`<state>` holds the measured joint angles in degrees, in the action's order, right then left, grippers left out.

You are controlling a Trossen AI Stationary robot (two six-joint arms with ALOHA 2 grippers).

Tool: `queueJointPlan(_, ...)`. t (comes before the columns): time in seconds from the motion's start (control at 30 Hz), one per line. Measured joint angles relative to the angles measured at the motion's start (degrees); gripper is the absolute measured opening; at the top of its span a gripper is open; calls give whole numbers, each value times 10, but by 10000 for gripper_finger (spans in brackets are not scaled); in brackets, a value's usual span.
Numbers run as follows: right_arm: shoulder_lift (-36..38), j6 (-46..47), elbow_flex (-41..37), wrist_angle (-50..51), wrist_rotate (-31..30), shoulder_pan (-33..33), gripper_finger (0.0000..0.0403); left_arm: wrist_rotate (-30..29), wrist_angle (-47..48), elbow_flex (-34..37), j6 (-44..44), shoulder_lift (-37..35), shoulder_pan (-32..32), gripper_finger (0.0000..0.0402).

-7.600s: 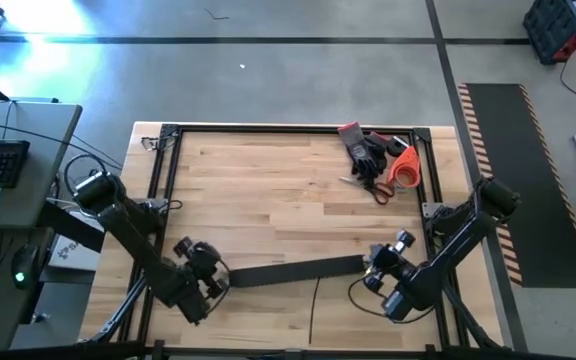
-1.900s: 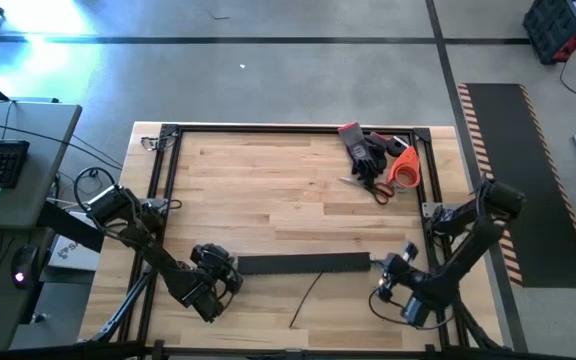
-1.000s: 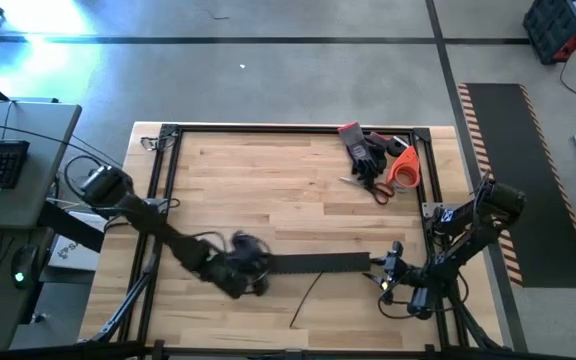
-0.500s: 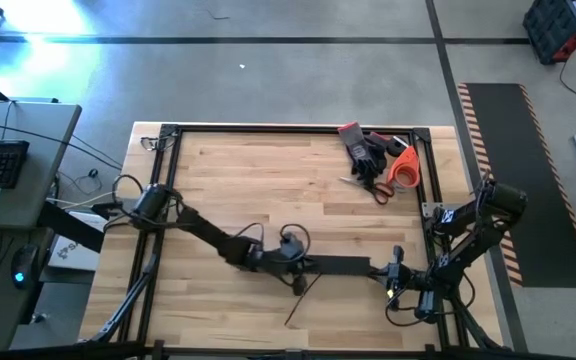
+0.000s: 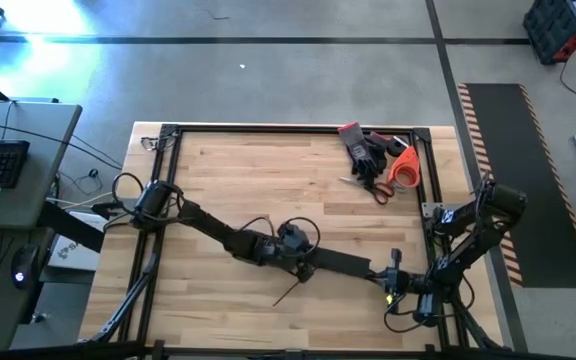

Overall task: Ziptie cables
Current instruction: Close the black cable duct

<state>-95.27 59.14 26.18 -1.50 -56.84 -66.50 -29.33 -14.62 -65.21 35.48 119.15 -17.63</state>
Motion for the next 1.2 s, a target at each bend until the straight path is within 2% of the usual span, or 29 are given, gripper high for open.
queueJointPlan(0.13, -13, -36, 14, 0, 8, 2, 0, -15, 22, 0, 9, 0, 1, 0)
queueJointPlan(0.33, -73, -41, 42, -1, 23, 14, 0, -42, 41, 1, 18, 1, 1, 0)
queueJointPlan(0.5, -119, -32, 70, -2, 2, 18, 0, -51, 45, 2, 18, 1, 2, 0)
queueJointPlan(0.63, -123, -31, 97, 35, 3, 19, 10, -51, 46, 2, 18, 1, 2, 0)
queueJointPlan(0.77, -112, -18, 134, 141, 27, 11, 52, -50, 46, 2, 16, 1, 2, 0)
queueJointPlan(0.87, -104, 43, 166, 242, 40, 3, 97, -48, 45, 2, 15, 1, 2, 0)
queueJointPlan(0.97, -101, 102, 184, 299, 35, 1, 142, -47, 44, 2, 14, 1, 2, 0)
queueJointPlan(1.07, -101, 113, 176, 275, 22, 14, 178, -46, 42, 2, 14, 1, 2, 0)
queueJointPlan(1.2, -101, 66, 160, 209, -1, 33, 204, -46, 40, 3, 14, 1, 2, 0)
